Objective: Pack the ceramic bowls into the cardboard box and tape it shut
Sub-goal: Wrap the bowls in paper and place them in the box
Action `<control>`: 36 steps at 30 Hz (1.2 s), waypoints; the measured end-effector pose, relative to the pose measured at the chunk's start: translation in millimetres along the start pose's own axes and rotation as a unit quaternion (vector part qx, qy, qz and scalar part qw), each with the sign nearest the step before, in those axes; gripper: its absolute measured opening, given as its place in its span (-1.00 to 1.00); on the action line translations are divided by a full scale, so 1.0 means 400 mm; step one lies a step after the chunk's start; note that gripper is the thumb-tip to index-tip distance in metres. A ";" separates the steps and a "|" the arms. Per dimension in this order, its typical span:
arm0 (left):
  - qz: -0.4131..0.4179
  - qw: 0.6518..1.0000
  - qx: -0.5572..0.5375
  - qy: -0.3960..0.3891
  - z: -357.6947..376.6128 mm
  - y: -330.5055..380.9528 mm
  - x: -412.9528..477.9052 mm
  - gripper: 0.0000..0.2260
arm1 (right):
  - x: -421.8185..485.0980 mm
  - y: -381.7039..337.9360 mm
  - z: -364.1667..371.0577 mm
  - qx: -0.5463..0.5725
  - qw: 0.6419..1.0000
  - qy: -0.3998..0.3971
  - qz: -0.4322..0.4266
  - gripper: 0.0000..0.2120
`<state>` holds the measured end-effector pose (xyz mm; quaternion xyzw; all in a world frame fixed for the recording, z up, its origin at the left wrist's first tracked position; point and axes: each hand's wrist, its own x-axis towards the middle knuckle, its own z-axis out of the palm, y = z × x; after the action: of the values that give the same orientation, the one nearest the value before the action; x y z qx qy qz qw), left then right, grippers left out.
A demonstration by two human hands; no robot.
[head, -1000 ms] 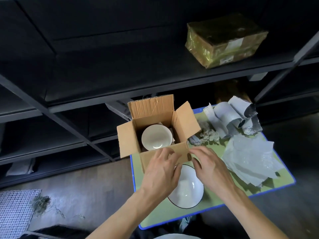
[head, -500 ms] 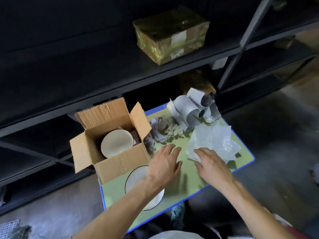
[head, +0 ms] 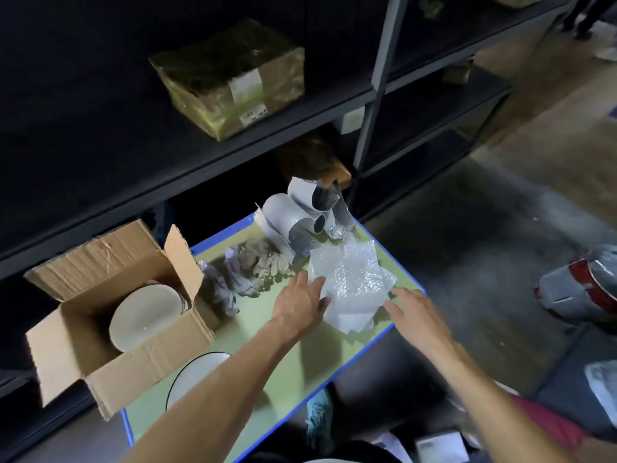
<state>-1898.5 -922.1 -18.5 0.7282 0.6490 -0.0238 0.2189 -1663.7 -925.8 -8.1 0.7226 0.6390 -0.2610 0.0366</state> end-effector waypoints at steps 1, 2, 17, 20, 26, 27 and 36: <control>-0.006 1.000 -0.001 -0.004 -0.001 0.003 0.016 -0.59 | 0.011 0.005 0.002 0.008 1.000 -0.001 0.009 -0.63; -0.009 1.000 -0.002 -0.008 0.000 0.006 0.030 -0.60 | 0.022 0.006 0.005 0.016 1.000 -0.001 0.014 -0.66; 0.042 0.997 0.019 -0.066 0.080 0.054 0.029 -0.67 | 0.095 -0.046 0.039 0.177 0.982 0.000 0.064 -0.86; 0.047 0.997 0.003 -0.056 0.070 0.053 0.024 -0.67 | 0.097 -0.045 0.044 0.217 0.973 -0.007 0.081 -0.82; 0.017 0.998 -0.037 0.038 0.003 0.012 0.043 -0.55 | 0.071 -0.055 -0.017 0.325 0.945 0.002 0.037 -0.64; 0.013 0.998 -0.043 0.053 -0.010 0.005 0.048 -0.52 | 0.066 -0.057 -0.031 0.339 0.940 0.005 0.033 -0.60; 0.015 0.987 -0.091 0.128 -0.087 -0.004 0.050 -0.58 | 0.044 -0.068 -0.112 0.355 0.934 -0.021 -0.033 -0.58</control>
<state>-1905.6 -891.1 5.9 0.7122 0.6600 0.1320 0.1993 -1673.6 -887.5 30.7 0.6613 0.5271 -0.4871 -0.2180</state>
